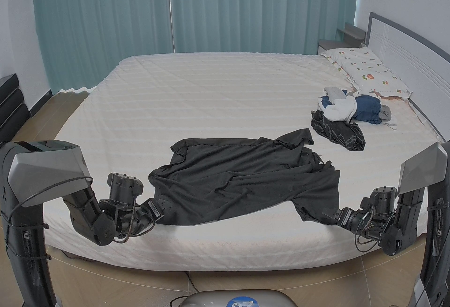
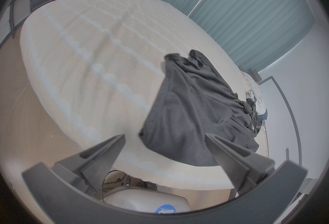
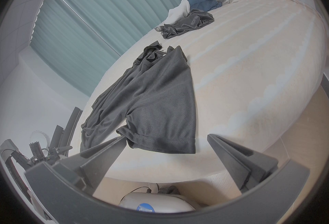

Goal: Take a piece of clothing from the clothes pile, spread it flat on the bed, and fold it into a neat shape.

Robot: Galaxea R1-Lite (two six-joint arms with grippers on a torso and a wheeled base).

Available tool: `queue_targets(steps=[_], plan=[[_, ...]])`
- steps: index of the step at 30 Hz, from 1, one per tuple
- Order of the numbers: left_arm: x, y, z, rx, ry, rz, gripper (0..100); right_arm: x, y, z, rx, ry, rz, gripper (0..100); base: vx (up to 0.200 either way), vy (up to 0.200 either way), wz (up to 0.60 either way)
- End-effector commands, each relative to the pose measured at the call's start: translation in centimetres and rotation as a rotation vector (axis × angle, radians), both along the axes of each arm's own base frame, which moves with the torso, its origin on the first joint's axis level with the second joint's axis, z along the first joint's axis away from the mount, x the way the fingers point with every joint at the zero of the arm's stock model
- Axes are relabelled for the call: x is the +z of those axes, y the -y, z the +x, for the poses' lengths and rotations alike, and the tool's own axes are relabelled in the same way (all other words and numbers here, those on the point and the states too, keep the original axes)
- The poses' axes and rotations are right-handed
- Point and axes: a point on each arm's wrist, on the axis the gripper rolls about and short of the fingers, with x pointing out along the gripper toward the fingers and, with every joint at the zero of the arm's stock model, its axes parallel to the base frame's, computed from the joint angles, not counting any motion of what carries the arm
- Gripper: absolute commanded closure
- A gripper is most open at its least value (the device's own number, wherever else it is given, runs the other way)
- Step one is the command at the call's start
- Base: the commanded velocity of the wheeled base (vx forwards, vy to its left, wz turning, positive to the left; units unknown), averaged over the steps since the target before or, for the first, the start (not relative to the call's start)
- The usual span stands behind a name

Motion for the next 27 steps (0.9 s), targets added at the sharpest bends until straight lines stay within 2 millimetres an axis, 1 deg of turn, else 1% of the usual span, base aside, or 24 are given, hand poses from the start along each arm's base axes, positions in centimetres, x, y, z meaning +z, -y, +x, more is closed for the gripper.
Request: queue_targets(steps=[1,7,13,14,19,25,27], plan=[[-0.8,1.0,1.0,-0.028,0.004,0.013,0,0.1,-0.1,0.2,0.005,0.011,0.002,0,0.0,0.0,0.0],[-1.3,2.0,0.8,-0.068,-0.007,0.089,0,0.0,0.0,0.2,0.001,0.009,0.002,0,0.0,0.0,0.0],[-1.8,2.1,1.0,-0.075,-0.013,0.11,0,-0.1,0.0,0.3,-0.002,0.011,0.003,0,0.0,0.0,0.0],[-1.9,2.1,1.1,-0.074,-0.013,0.111,100,-0.1,0.0,0.3,-0.001,0.012,0.002,0,0.0,0.0,0.0],[-2.0,1.9,1.1,-0.048,-0.01,0.13,100,-0.2,0.1,0.3,-0.002,0.006,0.001,0,0.0,0.0,0.0],[-1.6,1.5,0.4,-0.023,-0.017,0.138,100,-0.3,0.0,0.4,-0.001,0.003,0.001,0,0.0,0.0,0.0],[-1.4,1.4,0.3,-0.008,-0.018,0.124,100,-0.4,0.0,0.7,-0.002,0.011,0.001,0,0.0,0.0,0.0]])
